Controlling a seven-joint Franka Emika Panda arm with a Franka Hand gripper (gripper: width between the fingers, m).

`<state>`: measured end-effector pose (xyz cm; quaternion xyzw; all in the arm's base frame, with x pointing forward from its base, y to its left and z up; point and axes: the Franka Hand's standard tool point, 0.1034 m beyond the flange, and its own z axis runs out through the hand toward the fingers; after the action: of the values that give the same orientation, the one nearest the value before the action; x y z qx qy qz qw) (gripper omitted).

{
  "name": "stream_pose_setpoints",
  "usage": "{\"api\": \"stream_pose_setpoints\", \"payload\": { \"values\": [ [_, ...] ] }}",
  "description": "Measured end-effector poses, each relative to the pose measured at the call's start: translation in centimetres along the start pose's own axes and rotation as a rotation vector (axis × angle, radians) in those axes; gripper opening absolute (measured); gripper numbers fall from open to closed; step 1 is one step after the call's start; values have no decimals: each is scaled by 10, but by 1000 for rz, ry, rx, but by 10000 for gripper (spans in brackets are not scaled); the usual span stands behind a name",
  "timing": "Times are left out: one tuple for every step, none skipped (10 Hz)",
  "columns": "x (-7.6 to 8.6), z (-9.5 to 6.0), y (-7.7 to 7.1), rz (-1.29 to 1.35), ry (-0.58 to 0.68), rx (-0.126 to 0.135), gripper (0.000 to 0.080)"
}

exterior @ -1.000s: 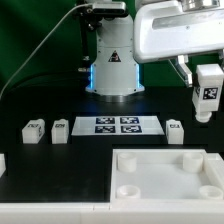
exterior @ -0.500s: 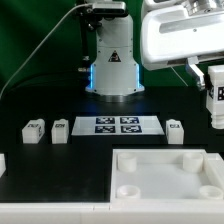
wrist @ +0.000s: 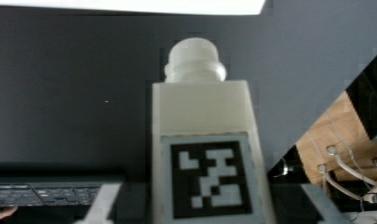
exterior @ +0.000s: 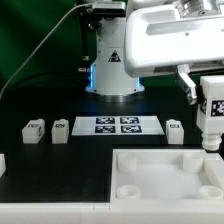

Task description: Assemble one leg

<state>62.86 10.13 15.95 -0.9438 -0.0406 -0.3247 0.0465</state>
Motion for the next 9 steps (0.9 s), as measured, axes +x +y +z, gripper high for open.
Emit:
{"api": "stream_pose_setpoints", "payload": {
  "values": [
    [-2, -1, -2, -3, -2, 2, 294],
    [-2, -1, -3, -4, -3, 2, 294],
    [-2, 0, -2, -4, -4, 2, 294],
    [-3, 1, -2, -5, -4, 2, 294],
    [-10, 4, -3, -6, 18, 0, 294],
    [-19, 18, -4, -6, 4, 2, 294],
    [-19, 27, -2, -4, 2, 1, 294],
    [-22, 34, -4, -4, -5, 3, 294],
    [-28, 40, -6, -6, -15, 6, 294]
  ]
}}
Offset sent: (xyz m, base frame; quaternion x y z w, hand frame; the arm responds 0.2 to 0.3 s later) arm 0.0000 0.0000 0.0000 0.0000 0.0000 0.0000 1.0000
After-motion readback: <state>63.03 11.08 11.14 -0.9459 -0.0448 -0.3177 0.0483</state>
